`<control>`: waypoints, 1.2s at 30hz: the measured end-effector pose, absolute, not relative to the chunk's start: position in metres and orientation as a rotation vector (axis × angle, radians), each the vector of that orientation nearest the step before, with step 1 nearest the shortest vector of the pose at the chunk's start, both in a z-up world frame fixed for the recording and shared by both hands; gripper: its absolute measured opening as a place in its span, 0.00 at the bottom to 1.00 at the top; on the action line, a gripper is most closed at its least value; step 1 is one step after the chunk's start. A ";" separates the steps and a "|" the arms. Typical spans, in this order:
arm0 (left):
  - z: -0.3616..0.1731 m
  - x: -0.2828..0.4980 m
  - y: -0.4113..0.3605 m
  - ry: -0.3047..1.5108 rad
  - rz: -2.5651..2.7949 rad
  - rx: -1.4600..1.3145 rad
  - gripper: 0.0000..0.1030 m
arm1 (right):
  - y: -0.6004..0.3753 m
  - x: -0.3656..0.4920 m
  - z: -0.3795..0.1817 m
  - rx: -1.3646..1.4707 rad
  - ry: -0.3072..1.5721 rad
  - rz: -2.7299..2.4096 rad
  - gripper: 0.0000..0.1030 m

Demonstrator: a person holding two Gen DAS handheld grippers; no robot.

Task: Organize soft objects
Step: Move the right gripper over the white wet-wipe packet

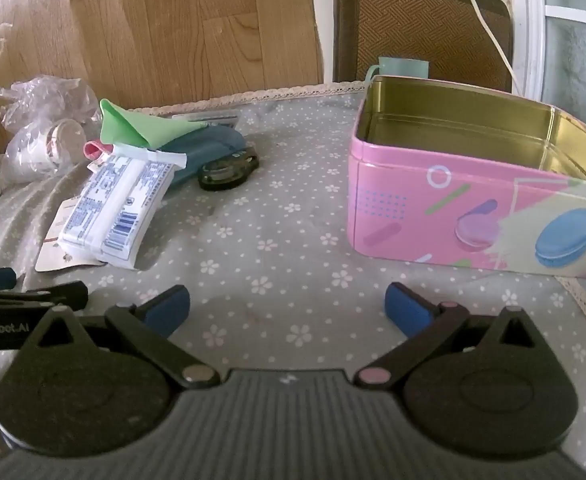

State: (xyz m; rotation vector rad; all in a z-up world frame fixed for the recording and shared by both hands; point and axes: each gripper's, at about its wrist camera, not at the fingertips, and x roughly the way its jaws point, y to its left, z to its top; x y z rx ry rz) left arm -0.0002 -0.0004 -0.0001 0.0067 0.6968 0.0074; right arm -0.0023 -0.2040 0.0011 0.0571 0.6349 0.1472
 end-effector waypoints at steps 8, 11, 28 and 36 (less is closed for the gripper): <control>0.001 0.003 -0.002 0.701 0.016 -0.003 1.00 | -0.206 -0.002 0.001 0.064 0.633 0.149 1.00; 0.003 0.000 0.000 0.703 0.013 0.001 1.00 | -0.206 -0.003 0.001 0.066 0.633 0.150 1.00; 0.006 -0.011 -0.003 0.662 -0.103 0.060 1.00 | -0.207 -0.004 0.002 0.061 0.634 0.147 1.00; 0.006 -0.010 0.008 0.651 -0.042 -0.021 1.00 | -0.204 -0.002 0.001 0.047 0.639 0.143 1.00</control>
